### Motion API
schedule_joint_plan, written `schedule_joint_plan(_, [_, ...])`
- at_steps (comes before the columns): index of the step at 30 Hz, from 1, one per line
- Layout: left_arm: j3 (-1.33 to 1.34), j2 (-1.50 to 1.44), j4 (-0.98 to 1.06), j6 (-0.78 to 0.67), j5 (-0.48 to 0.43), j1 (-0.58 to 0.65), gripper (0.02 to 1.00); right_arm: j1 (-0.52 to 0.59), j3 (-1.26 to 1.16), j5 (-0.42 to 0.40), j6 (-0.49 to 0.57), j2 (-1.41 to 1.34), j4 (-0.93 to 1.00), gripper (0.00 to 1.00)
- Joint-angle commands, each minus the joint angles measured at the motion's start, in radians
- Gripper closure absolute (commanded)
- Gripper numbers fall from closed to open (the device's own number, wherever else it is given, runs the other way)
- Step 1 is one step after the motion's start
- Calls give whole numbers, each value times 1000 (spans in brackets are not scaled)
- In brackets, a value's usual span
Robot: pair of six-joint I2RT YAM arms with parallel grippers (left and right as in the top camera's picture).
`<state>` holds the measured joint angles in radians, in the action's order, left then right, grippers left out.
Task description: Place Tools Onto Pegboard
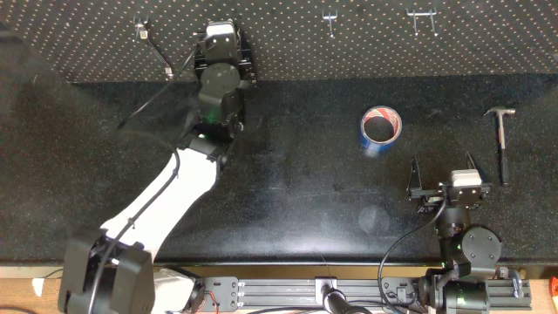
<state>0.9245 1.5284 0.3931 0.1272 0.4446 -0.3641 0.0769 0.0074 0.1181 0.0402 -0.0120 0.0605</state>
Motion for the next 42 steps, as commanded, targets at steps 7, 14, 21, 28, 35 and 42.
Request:
schedule_joint_plan(7, [21, 48, 61, -13, 16, 5, 991, 5, -3, -2, 10, 8, 3, 25])
schedule_joint_plan(14, [21, 72, 60, -13, 16, 5, 801, 5, -3, -2, 10, 8, 3, 25])
schedule_joint_plan(21, [21, 78, -12, -13, 16, 5, 371, 5, -3, -2, 10, 8, 3, 25])
schedule_joint_plan(28, [21, 13, -189, -12, -1, 5, 23, 5, -3, -2, 10, 8, 3, 25])
schedule_joint_plan(35, [-515, -443, -23, -1, -272, 215, 23, 5, -3, -2, 10, 8, 3, 25])
schedule_joint_plan(42, [-919, -1056, -38, -2, -295, 326, 23, 5, -3, -2, 10, 8, 3, 25])
